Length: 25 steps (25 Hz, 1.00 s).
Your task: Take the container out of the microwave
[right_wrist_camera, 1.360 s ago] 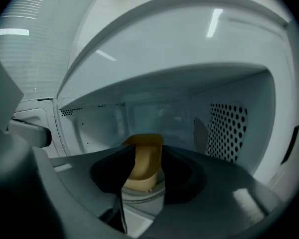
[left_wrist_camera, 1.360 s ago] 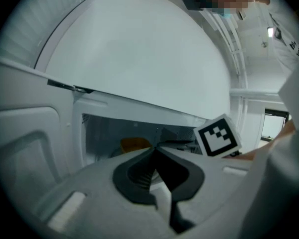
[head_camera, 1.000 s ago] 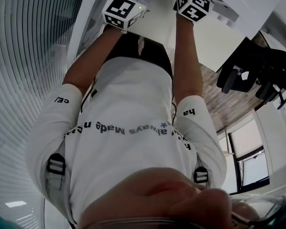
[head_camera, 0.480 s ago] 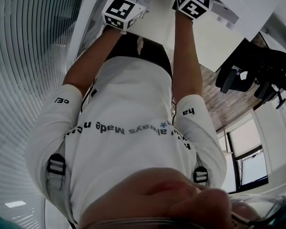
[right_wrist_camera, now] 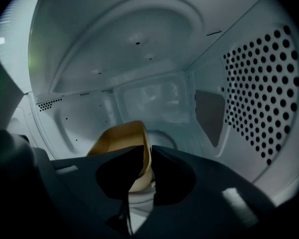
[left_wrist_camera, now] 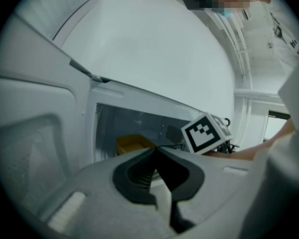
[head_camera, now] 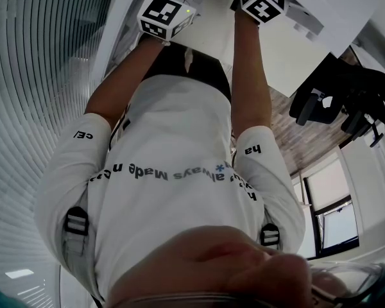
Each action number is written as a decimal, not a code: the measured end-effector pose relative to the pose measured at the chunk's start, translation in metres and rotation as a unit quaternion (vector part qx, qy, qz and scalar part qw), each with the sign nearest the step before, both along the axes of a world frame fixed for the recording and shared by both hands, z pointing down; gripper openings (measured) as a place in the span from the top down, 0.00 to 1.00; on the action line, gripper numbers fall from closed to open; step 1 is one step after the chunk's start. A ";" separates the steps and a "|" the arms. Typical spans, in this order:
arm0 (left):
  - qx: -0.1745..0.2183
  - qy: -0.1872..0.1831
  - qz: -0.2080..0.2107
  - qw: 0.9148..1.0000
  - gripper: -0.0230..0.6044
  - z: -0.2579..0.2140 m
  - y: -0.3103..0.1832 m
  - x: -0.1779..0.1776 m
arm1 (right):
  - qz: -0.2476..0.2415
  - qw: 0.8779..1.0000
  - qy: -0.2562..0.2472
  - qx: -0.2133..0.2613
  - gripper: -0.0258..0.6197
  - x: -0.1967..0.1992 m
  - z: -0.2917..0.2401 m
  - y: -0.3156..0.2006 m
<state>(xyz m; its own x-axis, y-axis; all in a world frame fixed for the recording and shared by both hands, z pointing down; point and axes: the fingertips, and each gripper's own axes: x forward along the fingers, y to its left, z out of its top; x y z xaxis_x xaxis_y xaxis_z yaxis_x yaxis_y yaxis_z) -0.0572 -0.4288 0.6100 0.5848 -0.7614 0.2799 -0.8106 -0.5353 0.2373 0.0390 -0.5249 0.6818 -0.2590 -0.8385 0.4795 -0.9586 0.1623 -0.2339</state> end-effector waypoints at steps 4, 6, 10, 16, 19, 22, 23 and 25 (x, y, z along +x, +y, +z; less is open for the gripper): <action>-0.001 -0.001 -0.002 1.000 0.96 -0.002 0.003 -0.006 | -0.003 1.000 -0.005 -0.003 0.79 -0.007 -0.003 -0.001; -0.001 -0.001 -0.004 1.000 0.96 -0.006 0.004 -0.010 | -0.008 1.000 0.004 -0.011 0.83 -0.008 -0.001 0.000; -0.002 -0.001 -0.005 1.000 0.96 -0.008 0.005 -0.013 | 0.007 1.000 0.018 -0.015 0.89 -0.002 -0.003 -0.004; -0.002 0.000 -0.006 1.000 0.96 -0.002 0.006 -0.014 | 0.023 0.999 0.021 -0.014 0.92 0.005 0.000 -0.004; -0.003 0.000 -0.007 1.000 0.96 0.001 0.008 -0.013 | 0.034 0.999 0.016 -0.015 0.92 0.011 0.001 0.000; -0.004 0.000 -0.005 1.000 0.96 0.003 0.009 -0.009 | 0.046 0.999 0.004 -0.018 0.93 0.020 0.004 0.002; -0.004 -0.001 -0.005 1.000 0.96 0.003 0.009 -0.008 | 0.049 0.999 -0.001 -0.020 0.93 0.022 0.004 0.003; -0.003 -0.001 -0.004 1.000 0.96 0.002 0.010 -0.007 | 0.052 0.998 -0.011 -0.023 0.93 0.022 0.004 0.006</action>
<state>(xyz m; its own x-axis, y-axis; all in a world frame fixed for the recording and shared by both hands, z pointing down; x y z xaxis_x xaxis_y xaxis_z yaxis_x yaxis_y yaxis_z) -0.0639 -0.4189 0.6117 0.5778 -0.7643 0.2863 -0.8156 -0.5268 0.2395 0.0612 -0.5192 0.6854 -0.1819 -0.8385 0.5136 -0.9642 0.0497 -0.2605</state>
